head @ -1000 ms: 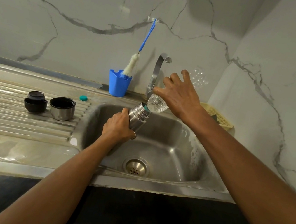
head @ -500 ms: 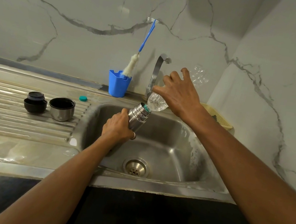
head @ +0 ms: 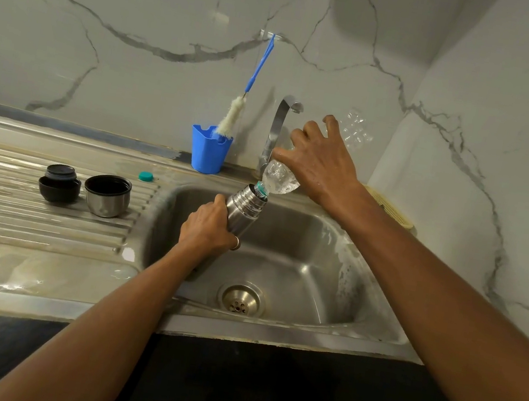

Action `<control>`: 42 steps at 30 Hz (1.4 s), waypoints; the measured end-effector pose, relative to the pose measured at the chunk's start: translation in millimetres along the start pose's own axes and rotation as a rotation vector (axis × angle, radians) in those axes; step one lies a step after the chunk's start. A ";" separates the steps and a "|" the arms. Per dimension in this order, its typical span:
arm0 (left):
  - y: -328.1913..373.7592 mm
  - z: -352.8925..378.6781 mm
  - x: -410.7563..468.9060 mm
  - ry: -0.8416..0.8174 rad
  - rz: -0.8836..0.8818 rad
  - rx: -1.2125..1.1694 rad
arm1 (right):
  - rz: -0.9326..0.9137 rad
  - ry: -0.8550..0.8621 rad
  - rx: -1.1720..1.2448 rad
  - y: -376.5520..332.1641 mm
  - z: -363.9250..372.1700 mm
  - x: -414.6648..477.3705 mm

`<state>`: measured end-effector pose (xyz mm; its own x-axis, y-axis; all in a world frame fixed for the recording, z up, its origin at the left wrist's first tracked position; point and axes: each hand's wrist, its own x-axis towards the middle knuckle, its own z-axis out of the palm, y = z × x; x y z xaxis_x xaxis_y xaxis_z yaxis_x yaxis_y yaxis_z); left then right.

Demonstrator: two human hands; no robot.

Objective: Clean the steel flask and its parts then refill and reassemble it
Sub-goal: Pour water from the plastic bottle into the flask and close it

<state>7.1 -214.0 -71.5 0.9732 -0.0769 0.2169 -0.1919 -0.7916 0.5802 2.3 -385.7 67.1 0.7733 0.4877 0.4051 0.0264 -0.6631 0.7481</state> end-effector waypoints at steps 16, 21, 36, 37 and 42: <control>-1.5 2.6 2.0 0.006 0.000 -0.009 | -0.009 0.004 -0.016 6.5 -9.6 1.2; -1.6 2.3 2.3 0.015 0.005 -0.011 | -0.069 0.007 -0.063 7.5 -14.4 4.1; -1.1 -3.0 0.7 0.036 -0.017 -0.075 | 0.241 -0.192 0.300 8.9 -0.9 -12.2; -1.0 -3.3 0.6 0.037 -0.022 -0.078 | 0.283 -0.237 0.364 7.3 2.3 -14.3; -0.1 -3.8 -0.7 0.048 -0.045 -0.090 | 0.539 -0.420 0.862 -9.5 17.2 -28.3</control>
<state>6.0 -211.6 -68.7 0.9743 -0.0113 0.2248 -0.1604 -0.7357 0.6580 -8.9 -403.0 39.5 0.9659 -0.1083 0.2350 -0.0721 -0.9848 -0.1577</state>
